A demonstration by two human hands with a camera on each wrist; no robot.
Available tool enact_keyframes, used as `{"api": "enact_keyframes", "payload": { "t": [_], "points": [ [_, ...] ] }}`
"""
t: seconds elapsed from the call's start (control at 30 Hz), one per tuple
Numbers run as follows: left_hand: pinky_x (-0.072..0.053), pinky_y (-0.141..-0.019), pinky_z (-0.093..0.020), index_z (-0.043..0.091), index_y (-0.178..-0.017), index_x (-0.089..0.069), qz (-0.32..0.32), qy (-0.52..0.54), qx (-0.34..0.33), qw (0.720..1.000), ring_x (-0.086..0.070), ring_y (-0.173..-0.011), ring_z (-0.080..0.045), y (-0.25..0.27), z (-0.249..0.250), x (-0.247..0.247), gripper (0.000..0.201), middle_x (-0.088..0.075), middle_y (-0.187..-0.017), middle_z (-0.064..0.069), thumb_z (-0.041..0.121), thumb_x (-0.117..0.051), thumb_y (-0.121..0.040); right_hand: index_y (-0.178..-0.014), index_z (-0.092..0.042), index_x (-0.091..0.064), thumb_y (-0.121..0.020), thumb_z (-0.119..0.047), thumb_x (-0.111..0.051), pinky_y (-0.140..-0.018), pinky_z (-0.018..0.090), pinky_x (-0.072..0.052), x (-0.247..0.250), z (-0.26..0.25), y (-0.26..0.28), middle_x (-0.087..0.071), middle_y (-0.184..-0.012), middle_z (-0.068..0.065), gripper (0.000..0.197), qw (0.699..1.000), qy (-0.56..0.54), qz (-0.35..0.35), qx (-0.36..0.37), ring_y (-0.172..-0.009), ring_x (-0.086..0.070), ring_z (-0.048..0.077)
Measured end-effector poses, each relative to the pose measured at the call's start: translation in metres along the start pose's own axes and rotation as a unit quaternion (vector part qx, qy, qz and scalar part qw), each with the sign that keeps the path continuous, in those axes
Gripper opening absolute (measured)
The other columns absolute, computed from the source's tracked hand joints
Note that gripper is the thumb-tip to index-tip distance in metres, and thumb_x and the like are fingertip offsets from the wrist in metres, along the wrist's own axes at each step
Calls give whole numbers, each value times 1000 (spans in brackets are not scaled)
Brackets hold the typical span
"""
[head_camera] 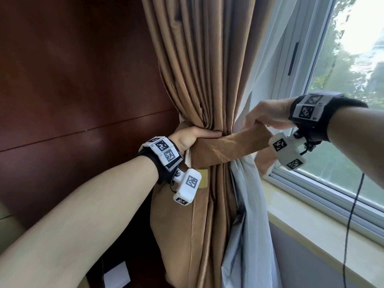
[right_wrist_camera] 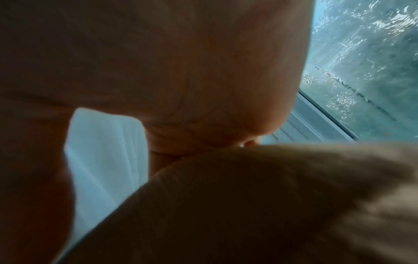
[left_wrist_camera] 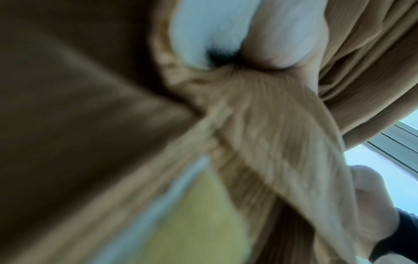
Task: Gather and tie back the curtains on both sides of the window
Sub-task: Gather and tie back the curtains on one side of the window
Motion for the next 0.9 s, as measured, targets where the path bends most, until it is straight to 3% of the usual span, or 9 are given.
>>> {"api": "enact_keyframes", "payload": {
  "t": [0.2, 0.27, 0.33, 0.4, 0.47, 0.57, 0.73, 0.8, 0.9],
  "points": [
    [-61, -85, -30, 8, -100, -80, -54, 3, 50, 997, -75, -82, -20, -1, -4, -13, 23, -79, -95, -7, 7, -82, -77, -62, -12, -74, -81, -4, -74, -51, 26, -57, 0, 2, 5, -69, -69, 11, 21, 995, -16, -93, 20, -55, -68, 19],
    [-61, -73, -24, 13, -76, -83, -64, 5, 46, 997, -76, -71, -14, -1, -3, -15, 12, -79, -82, -2, 1, -81, -80, -65, -11, -74, -71, -3, -86, -49, 26, -58, 3, 1, 9, -70, -68, 12, 15, 993, -37, -110, 36, -54, -69, 21],
    [-58, -60, -18, 20, -56, -80, -52, 8, 16, 998, -74, -62, -7, -1, -1, -14, 43, -77, -70, 4, -3, -71, -91, -65, -11, -76, -65, -3, -90, -48, 26, -58, 4, 0, 12, -73, -68, 12, 16, 991, -50, -120, 44, -54, -70, 23],
    [-60, -64, -20, 15, -68, -82, -37, 14, -2, 999, -75, -68, -9, -3, 0, -12, 31, -79, -76, 3, -4, -70, -90, -61, -11, -75, -67, 0, -86, -50, 27, -59, 5, 2, 13, -73, -66, 11, 17, 992, -48, -102, 49, -56, -71, 23],
    [-61, -69, -23, 13, -91, -78, -2, 19, -14, 1000, -77, -78, -11, -3, 1, -6, 15, -80, -85, 2, -1, -77, -85, -61, -12, -74, -67, -4, -82, -68, 29, -60, 9, 3, 11, -74, -68, 8, 13, 997, -1, -48, 57, -66, -72, 21],
    [-58, -65, -17, 14, -94, -72, 5, 9, -12, 1000, -76, -75, -4, -5, 0, -3, 18, -79, -81, 8, 1, -78, -85, -72, -19, -80, -72, -17, -91, -93, 34, -51, 23, 2, 4, -78, -79, -1, 11, 990, 98, 76, 65, -88, -71, 17],
    [-55, -60, -13, 16, -92, -69, 4, -4, -26, 1000, -73, -69, 2, -2, 4, -3, 19, -77, -74, 13, 0, -78, -85, -81, -28, -80, -74, -25, -93, -59, 8, -40, 25, -14, -3, -67, -77, -15, 15, 964, 165, 182, 104, -75, -58, 1],
    [-54, -57, -12, 15, -89, -69, -3, -2, -21, 1000, -72, -65, 2, -1, 5, -3, 19, -76, -70, 13, -2, -75, -87, -88, -29, -82, -77, -35, -90, -63, 5, -44, 21, -16, -9, -70, -73, -18, 14, 958, 224, 152, 93, -74, -61, -1],
    [-55, -59, -14, 14, -92, -70, -8, 0, -25, 1000, -74, -68, 0, -1, 4, -2, 18, -78, -74, 11, -2, -76, -87, -96, -20, -84, -80, -56, -81, -86, 34, -57, 20, -10, -14, -79, -90, 1, 39, 949, 285, 125, 44, -82, -69, 17]
  ]
}}
Point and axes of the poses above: each hand's wrist, its own y-axis away from the middle knuckle, its own x-axis out of the back of the hand, z = x × y, the point moved 7 cm from there along -y, towards the middle knuckle
